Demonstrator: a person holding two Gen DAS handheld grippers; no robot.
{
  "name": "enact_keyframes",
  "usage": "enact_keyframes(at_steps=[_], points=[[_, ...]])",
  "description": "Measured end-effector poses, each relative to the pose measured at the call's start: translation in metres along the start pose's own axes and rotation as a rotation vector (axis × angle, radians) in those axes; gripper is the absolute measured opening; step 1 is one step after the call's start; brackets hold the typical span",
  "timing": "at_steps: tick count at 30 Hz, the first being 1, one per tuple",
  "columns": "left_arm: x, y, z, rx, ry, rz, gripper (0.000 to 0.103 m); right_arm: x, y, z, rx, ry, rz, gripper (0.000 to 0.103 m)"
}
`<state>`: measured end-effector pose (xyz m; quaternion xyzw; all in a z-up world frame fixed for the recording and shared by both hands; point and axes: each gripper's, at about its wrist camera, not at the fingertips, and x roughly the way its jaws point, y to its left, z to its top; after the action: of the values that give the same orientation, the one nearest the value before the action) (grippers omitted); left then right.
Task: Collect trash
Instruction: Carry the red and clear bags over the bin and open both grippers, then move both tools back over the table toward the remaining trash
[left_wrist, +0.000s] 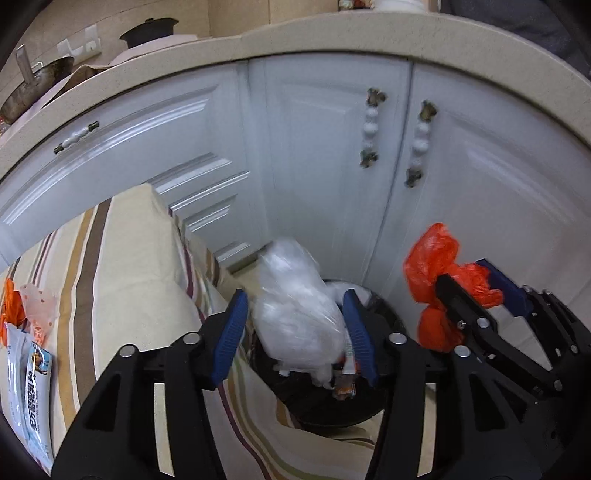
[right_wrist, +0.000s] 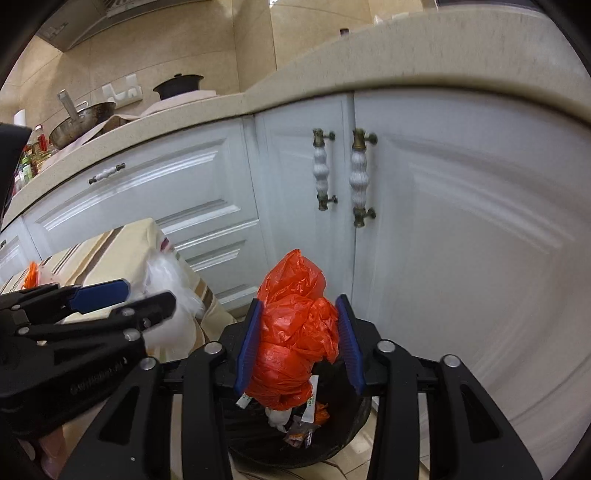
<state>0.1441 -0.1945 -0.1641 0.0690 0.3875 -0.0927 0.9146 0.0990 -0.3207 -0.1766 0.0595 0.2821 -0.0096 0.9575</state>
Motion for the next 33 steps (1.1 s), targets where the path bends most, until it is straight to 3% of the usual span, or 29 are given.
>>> enact_keyframes(at_steps=[3,12,22,33], points=[[0.013,0.007,0.004,-0.056,0.033,-0.023,0.07,0.011,-0.013,-0.002,0.038,0.018,-0.004,0.05],[-0.01,0.025,0.007,-0.048,-0.021,-0.005,0.075,0.002,-0.011,0.004,0.045,0.013,-0.012,0.05],[-0.078,0.095,-0.007,-0.102,-0.121,0.104,0.075,-0.034,0.048,0.02,0.0,-0.053,0.049,0.05],[-0.15,0.211,-0.057,-0.247,-0.161,0.282,0.075,-0.059,0.138,0.017,-0.082,-0.061,0.167,0.052]])
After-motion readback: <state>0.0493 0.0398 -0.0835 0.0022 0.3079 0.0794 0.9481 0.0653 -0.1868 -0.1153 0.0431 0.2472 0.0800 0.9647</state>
